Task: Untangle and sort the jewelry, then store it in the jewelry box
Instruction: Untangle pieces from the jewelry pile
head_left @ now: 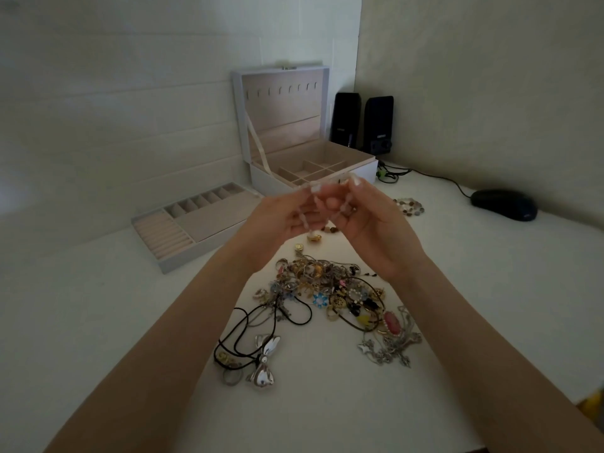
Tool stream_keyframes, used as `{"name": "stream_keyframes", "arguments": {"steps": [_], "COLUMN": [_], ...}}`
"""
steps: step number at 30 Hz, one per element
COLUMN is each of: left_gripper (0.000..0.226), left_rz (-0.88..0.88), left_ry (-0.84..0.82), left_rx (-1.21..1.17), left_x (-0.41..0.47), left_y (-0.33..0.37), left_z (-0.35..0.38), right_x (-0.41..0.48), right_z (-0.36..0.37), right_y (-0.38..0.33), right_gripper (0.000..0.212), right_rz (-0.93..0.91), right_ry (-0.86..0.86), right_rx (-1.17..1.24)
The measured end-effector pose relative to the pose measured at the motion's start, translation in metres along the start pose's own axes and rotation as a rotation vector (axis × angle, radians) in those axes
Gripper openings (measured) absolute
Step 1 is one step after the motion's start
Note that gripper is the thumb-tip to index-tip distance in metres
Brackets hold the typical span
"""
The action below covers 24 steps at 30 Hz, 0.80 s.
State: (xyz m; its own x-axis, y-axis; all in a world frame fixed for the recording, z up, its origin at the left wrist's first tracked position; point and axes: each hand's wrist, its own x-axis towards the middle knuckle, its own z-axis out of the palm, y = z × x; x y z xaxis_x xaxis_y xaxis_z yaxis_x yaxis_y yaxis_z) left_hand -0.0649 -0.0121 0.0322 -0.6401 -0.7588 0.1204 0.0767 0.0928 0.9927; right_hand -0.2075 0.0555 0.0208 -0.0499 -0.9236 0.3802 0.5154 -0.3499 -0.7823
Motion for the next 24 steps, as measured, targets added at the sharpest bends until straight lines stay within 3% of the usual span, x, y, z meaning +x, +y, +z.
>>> {"name": "stream_keyframes", "arguments": {"steps": [4,9,11,13,16,18,20,24], "left_gripper": [0.036,0.018,0.015,0.010,0.019,0.012,0.008,0.018], "left_rz": [-0.066,-0.168,-0.161,-0.145,-0.123,-0.112,-0.088,-0.058], "left_ry": [0.024,-0.058,-0.184,-0.331,-0.475,-0.406,-0.214,0.021], "left_rx": [-0.338,-0.649,-0.687,-0.686,-0.578,-0.492,-0.387,-0.277], "left_x": [0.003,0.004,0.002,0.000,0.000,0.001,0.004,0.006], "left_y": [-0.003,-0.004,-0.004,-0.004,-0.004,-0.005,-0.007,-0.009], "left_z": [0.001,-0.008,-0.011,-0.011,-0.010,-0.007,-0.005,-0.002], "right_x": [0.002,0.002,0.000,-0.001,-0.002,-0.001,0.000,0.002], "right_z": [-0.006,-0.007,-0.007,-0.005,-0.003,-0.004,-0.007,-0.011], "right_y": [0.006,0.012,0.013,0.013,0.012,0.010,0.007,0.000], "right_gripper": [0.016,0.006,0.008,0.024,0.029,0.015,0.002,0.011], "right_rz": [0.080,0.219,0.285,0.320,0.313,0.254,0.201,0.132], "right_ry": [0.152,0.267,0.244,0.161,0.070,0.105,0.185,0.266], "right_rx": [-0.015,-0.125,-0.249,-0.305,-0.348,-0.388,-0.358,-0.272]}}
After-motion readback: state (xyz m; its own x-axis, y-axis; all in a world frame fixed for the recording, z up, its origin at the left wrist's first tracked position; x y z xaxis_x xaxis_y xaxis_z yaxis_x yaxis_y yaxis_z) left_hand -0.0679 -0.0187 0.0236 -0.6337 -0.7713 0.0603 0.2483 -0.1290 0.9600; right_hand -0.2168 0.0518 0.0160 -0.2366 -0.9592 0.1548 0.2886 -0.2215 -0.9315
